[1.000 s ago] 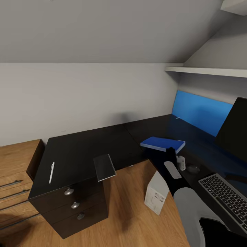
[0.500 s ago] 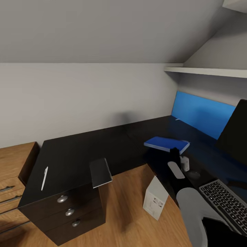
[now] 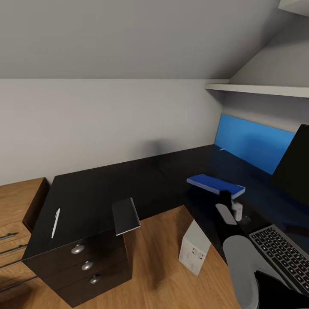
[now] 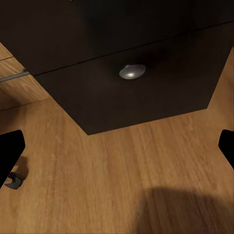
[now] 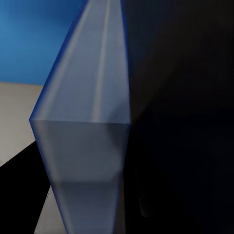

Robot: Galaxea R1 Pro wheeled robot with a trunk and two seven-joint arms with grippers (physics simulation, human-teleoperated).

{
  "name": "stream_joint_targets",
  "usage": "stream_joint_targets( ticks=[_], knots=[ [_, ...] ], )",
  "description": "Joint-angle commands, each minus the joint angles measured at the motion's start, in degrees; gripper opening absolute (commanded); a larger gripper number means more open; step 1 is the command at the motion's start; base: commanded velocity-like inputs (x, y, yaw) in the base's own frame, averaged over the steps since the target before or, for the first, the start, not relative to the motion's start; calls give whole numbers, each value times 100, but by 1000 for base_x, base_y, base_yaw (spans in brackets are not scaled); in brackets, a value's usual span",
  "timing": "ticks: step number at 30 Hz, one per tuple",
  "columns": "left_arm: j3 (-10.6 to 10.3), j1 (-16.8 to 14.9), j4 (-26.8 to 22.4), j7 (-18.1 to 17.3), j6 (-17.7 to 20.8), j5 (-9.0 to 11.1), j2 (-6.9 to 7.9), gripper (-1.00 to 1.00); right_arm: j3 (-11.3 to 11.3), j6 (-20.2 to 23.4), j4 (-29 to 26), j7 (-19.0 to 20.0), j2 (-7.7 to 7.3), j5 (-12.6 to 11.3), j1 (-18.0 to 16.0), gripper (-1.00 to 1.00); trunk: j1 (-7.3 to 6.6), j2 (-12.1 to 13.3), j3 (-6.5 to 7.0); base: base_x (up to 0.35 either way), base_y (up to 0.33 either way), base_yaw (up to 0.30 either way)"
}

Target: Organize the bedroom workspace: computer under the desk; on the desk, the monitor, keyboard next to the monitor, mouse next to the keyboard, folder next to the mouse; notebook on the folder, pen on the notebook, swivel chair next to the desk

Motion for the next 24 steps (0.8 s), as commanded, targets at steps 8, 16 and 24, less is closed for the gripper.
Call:
stream_joint_targets(
  ticks=[8,16,24],
  knots=[
    [110,-2,-36,78,-5,64,-69,100,22,-4,-42,-5,9,-531,-3,-100,66,-123,-59,0,0,0],
    [154,-2,-36,77,6,71,-80,100,34,0,-43,-6,14,-539,-3,-100,241,-444,-203,0,0,0],
    [142,-2,-36,71,6,63,-80,100,28,-4,-51,2,22,-535,-3,-100,307,-564,-257,0,0,0]
  ],
)
